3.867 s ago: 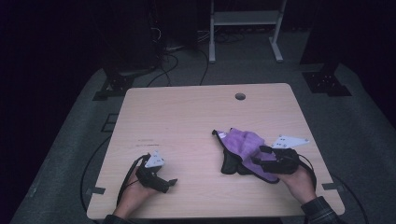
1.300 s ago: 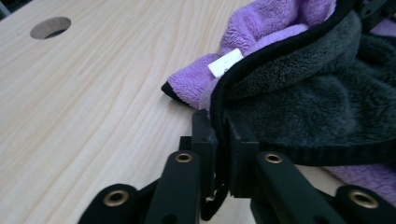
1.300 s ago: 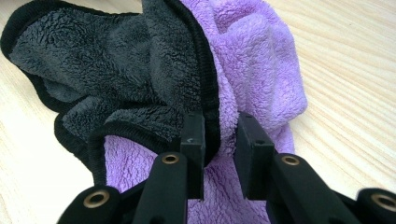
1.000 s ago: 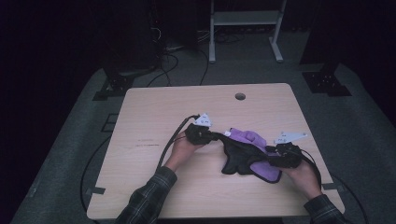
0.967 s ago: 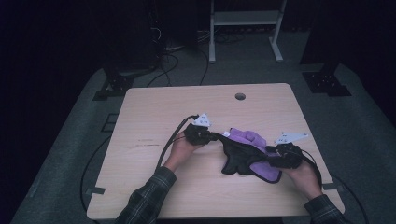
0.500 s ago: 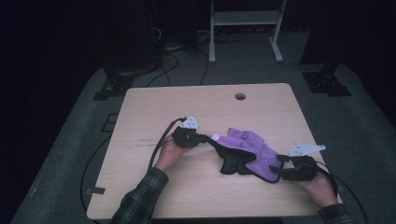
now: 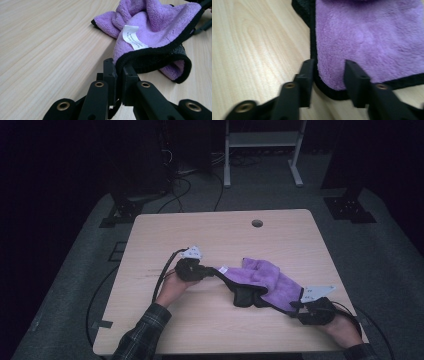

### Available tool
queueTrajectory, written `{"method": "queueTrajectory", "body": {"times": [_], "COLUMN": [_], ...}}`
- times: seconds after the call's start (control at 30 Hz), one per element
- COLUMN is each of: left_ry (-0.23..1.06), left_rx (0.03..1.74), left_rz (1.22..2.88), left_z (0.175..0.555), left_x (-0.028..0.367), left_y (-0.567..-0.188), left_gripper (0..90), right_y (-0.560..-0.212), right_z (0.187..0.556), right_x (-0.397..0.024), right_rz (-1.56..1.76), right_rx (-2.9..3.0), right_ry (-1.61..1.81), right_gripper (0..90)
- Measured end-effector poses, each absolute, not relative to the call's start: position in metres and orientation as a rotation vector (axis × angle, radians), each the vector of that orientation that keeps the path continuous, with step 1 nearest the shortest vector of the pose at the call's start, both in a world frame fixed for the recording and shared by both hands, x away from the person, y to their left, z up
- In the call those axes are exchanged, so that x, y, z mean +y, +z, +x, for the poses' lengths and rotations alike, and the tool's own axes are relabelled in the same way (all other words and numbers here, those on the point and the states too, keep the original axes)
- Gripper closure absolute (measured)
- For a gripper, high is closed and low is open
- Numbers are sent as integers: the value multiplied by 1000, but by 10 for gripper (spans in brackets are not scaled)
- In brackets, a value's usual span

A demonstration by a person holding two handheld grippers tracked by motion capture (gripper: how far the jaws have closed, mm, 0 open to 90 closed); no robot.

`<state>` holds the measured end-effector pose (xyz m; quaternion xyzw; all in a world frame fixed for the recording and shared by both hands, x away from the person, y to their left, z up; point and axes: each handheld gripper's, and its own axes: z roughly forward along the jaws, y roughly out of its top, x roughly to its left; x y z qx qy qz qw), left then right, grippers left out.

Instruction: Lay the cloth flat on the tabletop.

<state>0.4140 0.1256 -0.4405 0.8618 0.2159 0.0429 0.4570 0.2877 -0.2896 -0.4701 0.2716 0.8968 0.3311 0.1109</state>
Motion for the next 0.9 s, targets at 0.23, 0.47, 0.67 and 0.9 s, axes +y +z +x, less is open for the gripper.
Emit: {"method": "queueTrajectory", "body": {"times": [0.23, 0.47, 0.67, 0.9], "left_ry": [112, 182, 226, 303], "left_rx": [539, 577, 617, 654], "left_rz": [2117, 2073, 2019, 1957], "left_z": [413, 413, 417, 418], "left_x": [137, 151, 170, 189], "left_y": [-439, -428, -416, -397], "left_gripper": [842, 847, 849, 850], "right_y": [-469, -452, -436, -405], "right_z": [290, 298, 308, 333], "right_x": [-290, -295, -297, -305], "right_rz": [792, 828, 831, 839], "right_rx": [2629, 2538, 2453, 2295], "right_ry": [947, 1070, 1100, 1124], "right_gripper": [820, 832, 833, 835]}}
